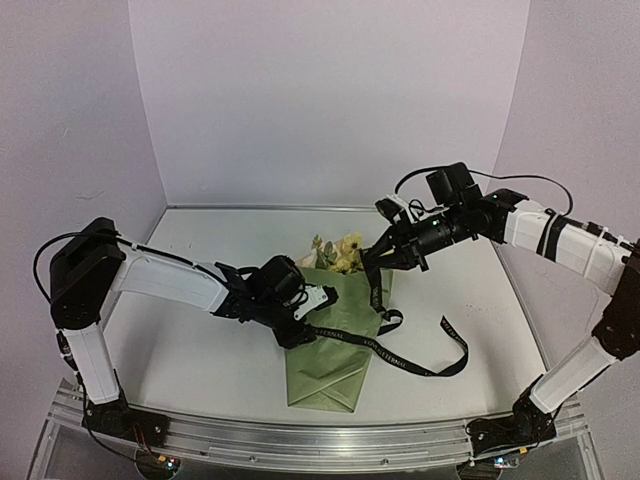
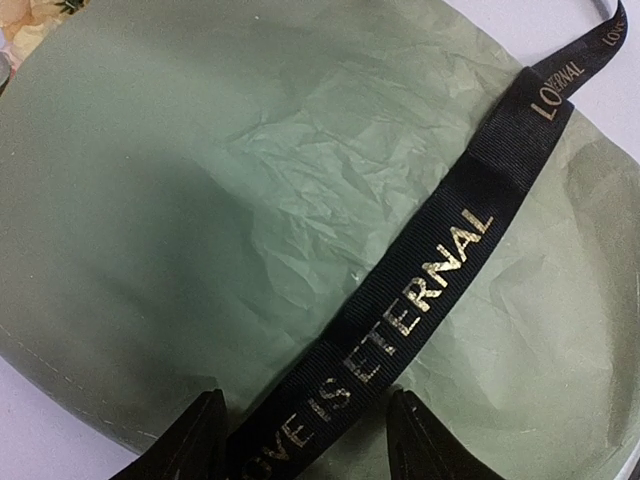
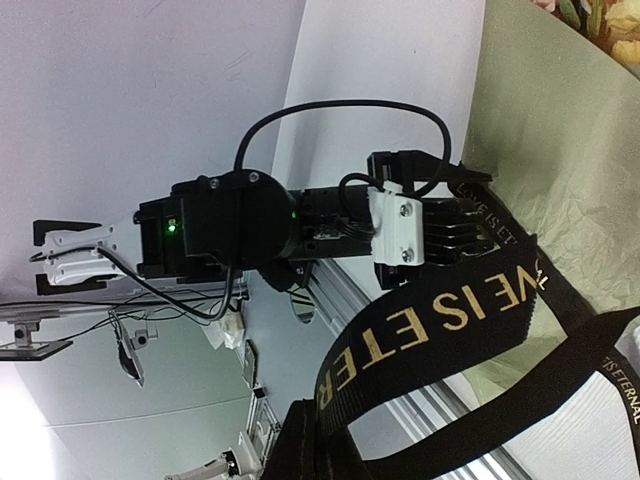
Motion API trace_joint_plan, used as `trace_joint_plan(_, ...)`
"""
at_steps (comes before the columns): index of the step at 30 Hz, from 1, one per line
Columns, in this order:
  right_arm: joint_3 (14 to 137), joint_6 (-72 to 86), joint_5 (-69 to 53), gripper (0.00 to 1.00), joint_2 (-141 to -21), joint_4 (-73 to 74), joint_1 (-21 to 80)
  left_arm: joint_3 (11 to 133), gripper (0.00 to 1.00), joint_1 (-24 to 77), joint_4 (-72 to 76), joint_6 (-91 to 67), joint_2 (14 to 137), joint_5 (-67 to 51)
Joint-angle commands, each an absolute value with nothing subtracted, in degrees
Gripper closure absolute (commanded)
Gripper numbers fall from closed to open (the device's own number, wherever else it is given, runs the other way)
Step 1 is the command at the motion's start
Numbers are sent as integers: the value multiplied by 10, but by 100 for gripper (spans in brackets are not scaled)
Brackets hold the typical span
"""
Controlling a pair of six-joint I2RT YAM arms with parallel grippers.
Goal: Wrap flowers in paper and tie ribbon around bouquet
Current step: Place the right side of the ribbon on the folded bouquet.
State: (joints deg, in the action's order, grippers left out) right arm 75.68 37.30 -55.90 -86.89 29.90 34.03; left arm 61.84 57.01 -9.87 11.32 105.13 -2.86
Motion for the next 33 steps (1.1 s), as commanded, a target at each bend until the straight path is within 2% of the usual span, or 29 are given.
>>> trace_joint_plan(1,755,372,-571,100,-867,275,345,640,53,571,-79,129,1072,-32)
trace_joint_plan(4,747,371,-578,100,-863,272,348,648,73,571,-78,119,1078,-23)
trace_joint_plan(6,742,364,-587,100,-861,271,351,649,83,571,-72,112,1075,-15)
trace_joint_plan(12,727,346,-626,100,-878,261,368,639,98,568,-47,89,1051,3)
trace_joint_plan(23,726,320,-666,100,-964,261,432,602,100,531,-3,30,1002,-22)
trace_joint_plan(33,748,312,-601,100,-1069,272,445,603,100,526,13,24,994,-39)
